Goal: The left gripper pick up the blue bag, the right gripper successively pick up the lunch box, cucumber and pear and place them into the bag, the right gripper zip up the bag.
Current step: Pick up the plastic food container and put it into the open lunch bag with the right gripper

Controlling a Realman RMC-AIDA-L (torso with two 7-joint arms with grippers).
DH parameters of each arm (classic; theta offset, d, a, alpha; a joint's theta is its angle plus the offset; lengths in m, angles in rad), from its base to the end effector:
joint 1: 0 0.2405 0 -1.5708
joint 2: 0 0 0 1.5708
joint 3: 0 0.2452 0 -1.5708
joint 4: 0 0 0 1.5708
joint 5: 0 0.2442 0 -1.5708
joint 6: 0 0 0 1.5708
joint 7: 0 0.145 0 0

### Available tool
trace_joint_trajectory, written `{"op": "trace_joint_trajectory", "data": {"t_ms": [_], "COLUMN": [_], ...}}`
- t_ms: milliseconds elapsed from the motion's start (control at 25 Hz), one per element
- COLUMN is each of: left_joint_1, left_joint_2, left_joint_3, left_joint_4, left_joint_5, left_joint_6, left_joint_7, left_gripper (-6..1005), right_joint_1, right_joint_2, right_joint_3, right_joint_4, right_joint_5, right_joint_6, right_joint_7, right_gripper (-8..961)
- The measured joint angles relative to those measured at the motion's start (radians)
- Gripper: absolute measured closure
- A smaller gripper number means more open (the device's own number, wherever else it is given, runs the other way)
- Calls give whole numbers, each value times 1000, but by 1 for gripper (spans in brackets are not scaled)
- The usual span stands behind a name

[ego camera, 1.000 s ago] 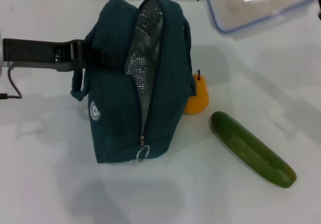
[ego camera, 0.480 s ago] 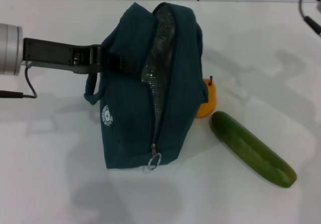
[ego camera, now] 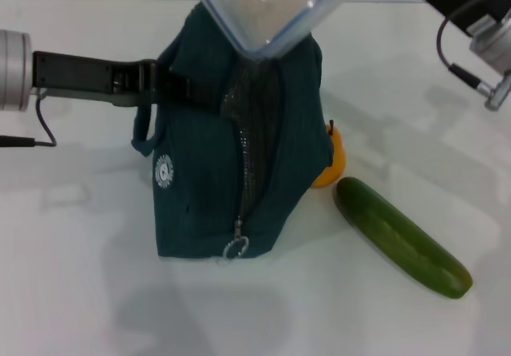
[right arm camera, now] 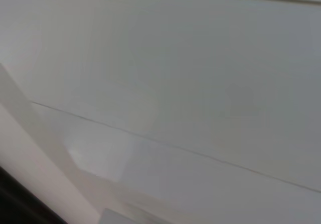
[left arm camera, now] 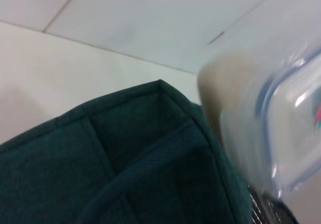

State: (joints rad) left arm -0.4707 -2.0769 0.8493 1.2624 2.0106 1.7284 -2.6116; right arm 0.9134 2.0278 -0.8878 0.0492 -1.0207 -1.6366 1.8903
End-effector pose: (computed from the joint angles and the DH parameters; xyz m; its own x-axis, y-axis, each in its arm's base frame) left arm -0.1974 0.3586 0.0870 0.3575 0.8546 0.3766 0.8949 -0.4288 0.1236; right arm 0.1492 0.4019 -0.0224 -0.1763 -0.7542 -0.6325 -0.4833 -0.4934 0.7231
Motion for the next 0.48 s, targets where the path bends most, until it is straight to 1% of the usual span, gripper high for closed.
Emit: {"op": "trace_joint_trajectory", "data": {"t_ms": [280, 400, 440, 480], "left_joint_1": [0, -1, -1, -1], "left_joint_2": [-2, -3, -3, -3], "left_joint_3": [-7, -7, -7, -7], "left_joint_4": [-6, -7, -7, -8], "left_joint_5": [-1, -1, -1, -1], "left_joint_6": [-25, -26, -26, -27], "left_joint_7": [1, 1, 1, 1], "left_gripper": [967, 967, 967, 967], "right_joint_1": [-49, -54, -59, -59], "right_joint_2": [0, 0, 0, 0], "right_joint_3": [-6, -6, -7, -7], "right_joint_4": [-9, -11, -13, -13], "right_joint_5": [-63, -75, -87, -87], "right_joint_6": [66, 82, 121, 127], "right_joint_7": [-4, -5, -19, -29], "right_gripper": [816, 814, 814, 813]}}
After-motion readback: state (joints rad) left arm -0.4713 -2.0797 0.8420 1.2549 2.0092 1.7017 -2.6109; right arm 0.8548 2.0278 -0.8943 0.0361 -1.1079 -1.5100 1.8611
